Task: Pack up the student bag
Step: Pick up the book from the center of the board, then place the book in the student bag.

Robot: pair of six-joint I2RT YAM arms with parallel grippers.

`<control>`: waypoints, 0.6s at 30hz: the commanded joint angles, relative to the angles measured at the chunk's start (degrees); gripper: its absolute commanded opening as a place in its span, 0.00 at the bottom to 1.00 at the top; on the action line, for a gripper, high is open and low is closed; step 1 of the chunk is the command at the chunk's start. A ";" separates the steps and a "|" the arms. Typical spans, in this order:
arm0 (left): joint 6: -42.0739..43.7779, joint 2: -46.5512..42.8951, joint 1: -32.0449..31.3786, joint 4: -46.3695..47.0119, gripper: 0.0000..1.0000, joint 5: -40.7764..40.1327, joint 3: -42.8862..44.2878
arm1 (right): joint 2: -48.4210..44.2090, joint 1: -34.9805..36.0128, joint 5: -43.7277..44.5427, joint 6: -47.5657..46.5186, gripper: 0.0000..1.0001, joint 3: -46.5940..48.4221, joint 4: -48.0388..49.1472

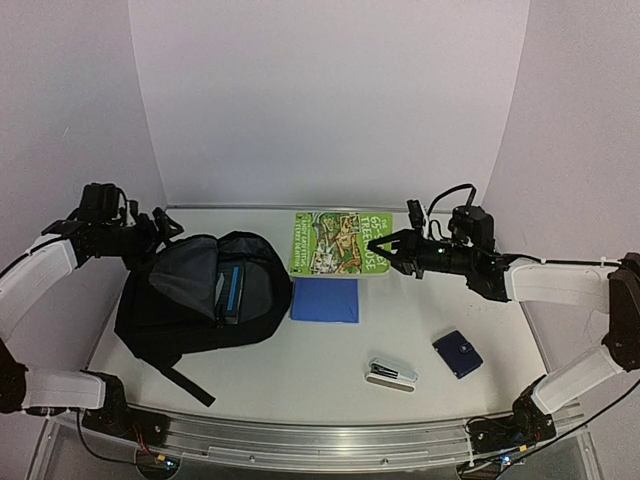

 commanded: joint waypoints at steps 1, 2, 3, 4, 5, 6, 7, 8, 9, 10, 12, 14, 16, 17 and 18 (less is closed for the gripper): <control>1.31 -5.21 6.24 -8.35 1.00 -9.21 -2.90 | -2.11 0.53 2.59 0.86 0.00 1.40 4.78; 1.08 -5.78 6.93 -8.32 1.00 -9.29 -3.96 | -2.16 0.61 2.85 0.70 0.00 1.43 4.40; 0.63 -5.91 7.79 -7.96 1.00 -8.73 -4.90 | -2.14 0.67 3.01 0.59 0.00 1.44 4.24; 0.22 -5.68 8.25 -7.40 1.00 -7.65 -5.83 | -2.06 0.72 3.08 0.53 0.00 1.46 4.13; -0.04 -5.21 8.37 -6.89 1.00 -6.55 -6.60 | -1.88 0.77 3.07 0.50 0.00 1.52 4.02; -0.26 -4.66 8.45 -6.65 1.00 -6.01 -7.04 | -1.64 0.86 3.03 0.45 0.00 1.59 3.95; -0.42 -4.03 8.47 -6.33 1.00 -5.85 -7.49 | -1.36 0.98 2.93 0.43 0.00 1.68 3.87; -0.69 -3.67 8.46 -5.81 0.99 -5.87 -8.00 | -1.17 1.09 2.85 0.43 0.00 1.70 3.88; -1.05 -3.50 8.48 -4.85 0.98 -5.52 -8.59 | -0.98 1.23 2.87 0.35 0.00 1.70 3.87; -1.19 -3.29 8.42 -2.61 0.96 -3.92 -9.58 | -0.88 1.33 2.84 0.27 0.00 1.66 3.86; -1.37 -2.36 8.45 1.25 0.82 0.69 -10.90 | -0.58 1.50 2.92 0.08 0.00 1.62 3.88; -0.52 -0.47 8.45 3.56 0.66 3.99 -10.89 | -0.34 1.67 2.75 0.12 0.00 1.71 3.86; 0.32 0.15 8.37 5.09 0.46 7.33 -10.97 | -0.24 1.93 2.74 0.45 0.00 1.91 3.84; 0.52 -0.06 8.37 6.28 0.32 8.54 -11.19 | -0.22 2.12 2.87 0.76 0.00 2.12 3.84; 0.79 -0.49 8.37 7.18 0.21 9.90 -11.32 | -0.10 2.36 2.97 1.19 0.00 2.37 3.83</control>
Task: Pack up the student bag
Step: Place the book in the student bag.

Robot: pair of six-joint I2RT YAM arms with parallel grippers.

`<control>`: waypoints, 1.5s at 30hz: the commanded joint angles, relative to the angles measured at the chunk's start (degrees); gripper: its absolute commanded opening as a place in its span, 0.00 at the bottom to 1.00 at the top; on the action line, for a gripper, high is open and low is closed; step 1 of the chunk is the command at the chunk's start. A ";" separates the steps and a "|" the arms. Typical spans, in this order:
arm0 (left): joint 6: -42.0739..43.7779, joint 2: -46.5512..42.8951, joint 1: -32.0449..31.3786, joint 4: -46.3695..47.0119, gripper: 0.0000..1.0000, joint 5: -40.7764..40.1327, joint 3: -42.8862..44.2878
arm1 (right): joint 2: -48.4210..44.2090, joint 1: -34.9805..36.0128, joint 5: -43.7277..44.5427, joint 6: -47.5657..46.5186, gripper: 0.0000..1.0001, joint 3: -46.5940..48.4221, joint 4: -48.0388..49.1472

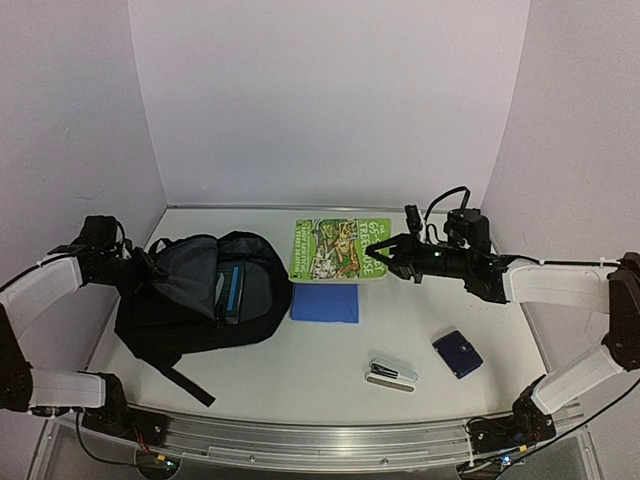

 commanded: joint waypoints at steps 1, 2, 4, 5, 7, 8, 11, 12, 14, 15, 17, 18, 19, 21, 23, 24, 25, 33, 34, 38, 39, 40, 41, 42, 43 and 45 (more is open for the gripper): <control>1.76 -1.41 0.11 7.70 0.13 8.75 0.01 | -0.03 1.23 0.08 1.51 0.00 2.67 6.43; 2.15 -2.36 0.11 7.83 0.05 9.50 0.21 | 0.19 1.64 0.38 1.93 0.00 3.12 6.49; 3.24 -5.20 0.11 7.64 0.00 10.11 0.75 | 0.92 2.90 1.35 2.77 0.00 4.27 6.88; 3.72 -7.02 0.14 7.67 0.00 10.34 1.18 | 1.57 3.70 1.88 3.41 0.00 4.81 7.92; 4.46 -10.35 0.11 7.78 0.00 10.93 1.94 | 3.12 5.32 2.92 4.71 0.00 6.38 10.56; 4.74 -11.56 0.11 7.84 0.00 11.42 2.42 | 4.25 6.08 3.43 5.50 0.00 7.48 11.54; 5.59 -14.17 0.11 7.61 0.00 14.46 3.92 | 9.03 8.28 5.50 8.56 0.00 11.12 15.09; 5.77 -14.53 0.11 7.59 0.00 15.69 4.30 | 10.41 9.22 6.95 10.03 0.00 11.61 17.40; 6.29 -14.73 0.11 7.06 0.00 18.06 4.98 | 13.60 10.88 9.65 13.24 0.00 12.94 21.39; 6.62 -14.85 0.11 6.92 0.00 18.98 5.30 | 15.31 11.69 10.40 14.30 0.00 14.05 22.60; 7.06 -15.37 0.11 7.19 0.00 21.12 5.56 | 19.61 13.14 11.64 16.16 0.00 17.01 23.61; 7.16 -15.60 0.11 7.75 0.00 22.46 5.50 | 21.76 13.74 11.93 17.00 0.00 18.97 23.71; 7.26 -15.88 0.11 8.24 0.00 23.67 5.45 | 23.87 14.35 12.05 17.87 0.00 20.66 23.95; 7.33 -16.31 0.11 8.89 0.00 25.55 5.39 | 27.95 15.66 12.12 19.56 0.00 24.11 24.52; 7.02 -16.77 0.11 9.84 0.00 27.17 4.99 | 31.45 16.97 12.67 21.20 0.00 27.53 24.28; 6.85 -16.98 0.11 10.32 0.00 27.76 4.80 | 33.04 17.58 13.05 22.08 0.00 28.63 24.18; 6.80 -17.16 0.11 10.57 0.00 28.27 4.73 | 34.50 18.17 13.34 22.89 0.00 29.64 24.16; 6.96 -16.97 0.11 10.69 0.00 29.72 4.99 | 42.56 21.10 12.62 26.35 0.00 36.55 22.29; 6.92 -16.90 0.11 10.88 0.00 29.94 5.03 | 43.45 21.37 12.85 26.31 0.00 37.29 20.77; 6.41 -16.62 0.10 12.35 0.00 31.36 5.43 | 45.61 22.84 16.09 23.65 0.00 41.68 8.54; 6.28 -16.43 0.09 12.70 0.00 31.64 5.52 | 46.17 23.23 16.42 23.09 0.00 42.78 6.37; 5.56 -16.16 0.09 13.35 0.00 31.72 5.44 | 46.94 23.56 16.46 22.85 0.00 43.67 5.18; 4.80 -15.46 0.05 14.29 0.00 32.02 5.29 | 47.60 23.90 16.29 22.74 0.00 44.72 4.18; 4.20 -14.59 -0.12 15.41 0.00 32.82 5.18 | 48.30 24.20 16.03 22.64 0.00 45.70 3.50; 3.75 -13.56 -0.52 16.43 0.00 33.83 5.17 | 49.07 24.47 15.72 22.60 0.00 46.63 3.21; 3.57 -11.79 -2.23 17.22 0.00 33.86 5.69 | 50.49 25.09 15.07 22.58 0.00 48.79 2.69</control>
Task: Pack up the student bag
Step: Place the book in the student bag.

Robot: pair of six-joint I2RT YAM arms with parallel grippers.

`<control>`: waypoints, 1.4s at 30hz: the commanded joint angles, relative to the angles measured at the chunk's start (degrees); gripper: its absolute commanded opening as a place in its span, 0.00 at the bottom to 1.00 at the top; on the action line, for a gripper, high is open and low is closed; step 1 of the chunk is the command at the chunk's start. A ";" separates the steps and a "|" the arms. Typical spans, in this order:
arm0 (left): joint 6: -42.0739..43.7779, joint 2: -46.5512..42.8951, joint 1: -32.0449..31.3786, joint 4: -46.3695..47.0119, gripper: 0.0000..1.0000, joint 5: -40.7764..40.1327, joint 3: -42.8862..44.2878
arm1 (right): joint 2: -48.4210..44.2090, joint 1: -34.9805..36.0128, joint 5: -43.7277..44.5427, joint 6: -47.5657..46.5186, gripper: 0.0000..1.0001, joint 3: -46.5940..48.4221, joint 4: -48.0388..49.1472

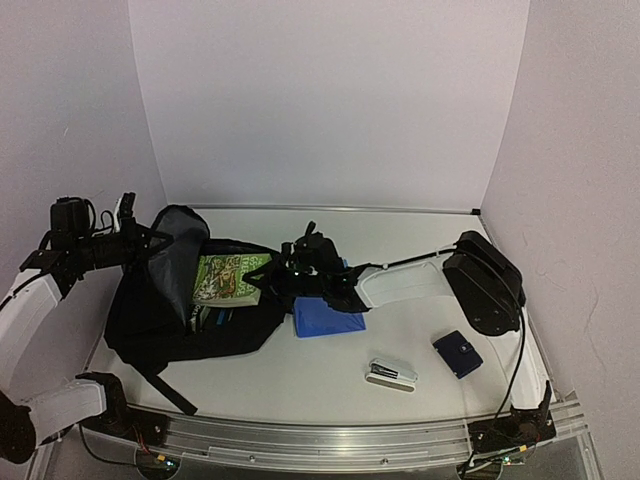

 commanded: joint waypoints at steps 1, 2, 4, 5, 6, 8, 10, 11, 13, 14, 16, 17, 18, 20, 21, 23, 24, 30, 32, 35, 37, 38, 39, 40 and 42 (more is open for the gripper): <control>-1.19 2.85 -3.75 8.18 0.00 3.65 3.70 | 3.11 1.90 -0.52 -1.66 0.00 6.81 -0.62; -0.69 3.46 -5.57 8.00 0.00 2.53 4.37 | 3.94 2.19 -0.81 -1.77 0.00 7.75 -0.96; 0.00 4.72 -9.39 7.79 0.00 0.27 5.69 | 5.37 2.78 -1.14 -2.39 0.00 10.30 -1.62; 0.07 5.49 -11.28 8.00 0.00 -0.40 6.29 | 6.06 3.08 -1.26 -2.85 0.00 11.49 -2.30; 0.02 6.33 -12.99 8.35 0.00 -0.87 6.85 | 6.75 3.37 -1.33 -3.36 0.00 12.74 -3.20; -0.87 7.59 -14.98 9.96 0.00 -1.10 7.34 | 8.18 4.03 -1.11 -4.56 0.00 15.66 -5.57; -2.06 7.87 -16.47 12.21 0.00 -1.29 7.21 | 9.09 4.66 -1.12 -5.14 0.00 17.10 -6.45; -2.52 7.91 -17.03 12.96 0.00 -1.46 7.13 | 9.49 5.01 -1.24 -5.43 0.00 17.73 -6.57; -3.42 8.07 -17.94 14.24 0.00 -1.74 6.94 | 10.48 5.64 -1.79 -5.90 0.00 19.29 -6.72; -3.82 8.20 -18.37 14.95 0.00 -1.82 6.76 | 11.21 5.96 -2.10 -6.03 0.00 20.25 -6.74; -4.58 8.48 -18.96 15.94 0.00 -1.89 6.37 | 12.79 6.50 -2.76 -6.37 0.00 22.56 -6.78; -4.84 8.54 -19.15 16.14 0.00 -2.05 6.19 | 13.72 6.73 -3.06 -6.66 0.00 23.65 -6.91; -5.06 8.46 -19.13 16.25 0.00 -2.30 5.94 | 14.43 6.87 -3.51 -7.07 0.00 24.80 -7.09; -5.71 7.66 -19.14 15.85 0.00 -4.41 5.29 | 14.58 6.94 -3.87 -8.08 0.03 25.57 -7.50; -5.86 7.07 -19.13 14.94 0.00 -6.05 5.14 | 13.81 6.93 -3.27 -8.61 0.08 24.88 -7.76; -5.60 5.50 -19.15 11.26 0.00 -10.70 5.31 | 11.18 6.97 -0.76 -10.92 0.20 22.37 -8.80; -5.61 4.58 -19.13 9.28 0.00 -13.19 5.52 | 9.91 6.97 1.07 -12.41 0.26 20.97 -9.73; -5.80 3.23 -19.13 -1.53 0.00 -25.91 6.36 | 4.13 6.97 11.04 -20.02 0.49 18.54 -21.03; -5.83 4.33 -19.14 -2.92 0.00 -26.00 6.95 | 3.79 6.98 14.12 -21.75 0.51 18.77 -24.86; -5.79 5.22 -19.13 -3.44 0.00 -26.33 7.30 | 2.74 6.98 15.30 -22.55 0.54 17.44 -25.64; -5.54 5.46 -19.13 -3.79 0.00 -26.60 7.60 | 2.60 7.02 14.99 -22.90 0.54 17.42 -25.56; -5.41 5.60 -19.13 -3.84 0.00 -26.64 7.71 | 2.76 7.02 14.67 -23.14 0.52 17.64 -25.55; -5.28 5.97 -19.13 -3.98 0.00 -26.48 7.89 | 3.06 7.01 14.19 -23.40 0.48 18.23 -25.55; -5.20 6.11 -19.13 -4.22 0.00 -26.31 7.96 | 3.53 6.98 13.60 -23.47 0.45 18.58 -25.55; -5.01 6.42 -19.13 -4.65 0.00 -26.39 8.22 | 4.60 7.03 12.17 -23.38 0.37 19.78 -25.55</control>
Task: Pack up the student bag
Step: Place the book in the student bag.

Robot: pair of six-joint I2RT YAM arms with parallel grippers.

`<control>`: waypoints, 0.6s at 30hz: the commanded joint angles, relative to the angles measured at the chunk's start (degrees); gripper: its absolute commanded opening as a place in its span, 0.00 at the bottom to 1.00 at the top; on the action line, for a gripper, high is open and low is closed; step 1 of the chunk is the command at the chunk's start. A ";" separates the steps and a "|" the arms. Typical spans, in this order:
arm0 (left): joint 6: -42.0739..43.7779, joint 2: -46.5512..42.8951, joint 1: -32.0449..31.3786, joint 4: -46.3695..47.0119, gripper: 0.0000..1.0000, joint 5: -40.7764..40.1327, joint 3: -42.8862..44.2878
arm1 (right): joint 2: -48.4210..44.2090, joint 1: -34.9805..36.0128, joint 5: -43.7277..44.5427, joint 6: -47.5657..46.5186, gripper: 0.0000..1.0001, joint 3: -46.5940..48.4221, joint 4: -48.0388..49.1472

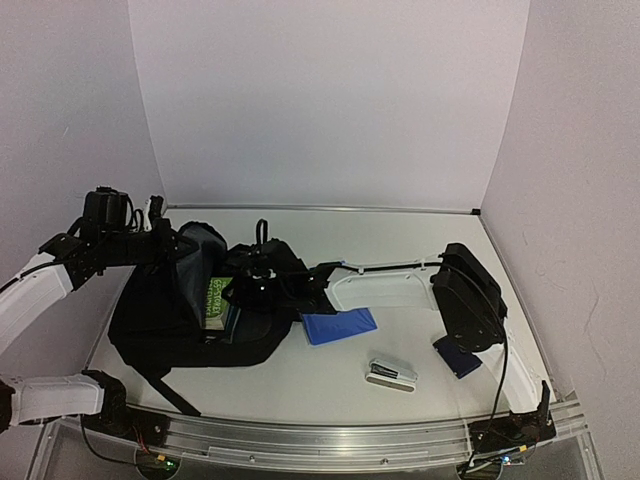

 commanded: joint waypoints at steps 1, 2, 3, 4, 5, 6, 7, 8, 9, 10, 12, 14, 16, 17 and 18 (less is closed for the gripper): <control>1.05 0.61 -0.17 -1.06 0.00 -1.94 3.57 | -0.63 0.15 -0.61 -1.60 0.35 2.35 -1.50; 1.02 0.58 -0.15 -1.31 0.00 -2.18 3.49 | -0.10 0.24 -1.07 -1.59 0.34 2.81 -1.50; 1.03 0.53 -0.15 -1.58 0.00 -2.41 3.50 | 0.41 0.31 -1.42 -1.59 0.32 3.34 -1.50; 1.06 0.47 -0.16 -1.81 0.00 -2.62 3.53 | 0.76 0.37 -1.84 -1.59 0.31 3.87 -1.50; 1.18 0.34 -0.15 -2.14 0.00 -2.86 3.57 | 1.21 0.45 -2.42 -1.58 0.29 4.47 -1.50; 1.31 0.25 -0.15 -2.44 0.00 -3.14 3.58 | 1.66 0.47 -2.82 -1.50 0.28 5.04 -1.50; 1.42 0.10 -0.16 -2.84 0.00 -3.48 3.58 | 2.21 0.44 -3.37 -1.44 0.27 5.75 -1.50; 1.52 -0.02 -0.15 -3.08 0.00 -3.85 3.49 | 2.67 0.51 -3.87 -1.37 0.26 6.46 -1.50; 1.57 -0.15 -0.15 -3.35 0.00 -4.25 3.36 | 3.27 0.56 -4.43 -1.30 0.26 7.31 -1.50; 1.55 -0.29 -0.16 -3.63 0.00 -4.62 3.21 | 3.97 0.62 -4.99 -1.23 0.26 8.24 -1.50; 1.34 -0.67 -0.15 -3.84 0.00 -5.04 2.78 | 5.51 0.77 -6.24 -1.07 0.24 10.23 -1.50; 1.19 -1.00 -0.14 -4.15 0.00 -5.65 2.49 | 6.82 1.02 -7.12 -0.80 0.23 11.84 -1.50; 1.13 -1.18 -0.15 -4.66 0.00 -6.17 2.38 | 7.66 1.33 -7.54 -0.72 0.23 12.85 -1.50; 1.17 -1.29 -0.14 -4.98 0.00 -6.57 2.36 | 7.98 1.45 -7.69 -0.73 0.23 13.42 -1.48; 1.21 -1.40 -0.14 -5.38 0.00 -7.07 2.36 | 8.33 1.56 -7.84 -0.75 0.24 13.97 -1.45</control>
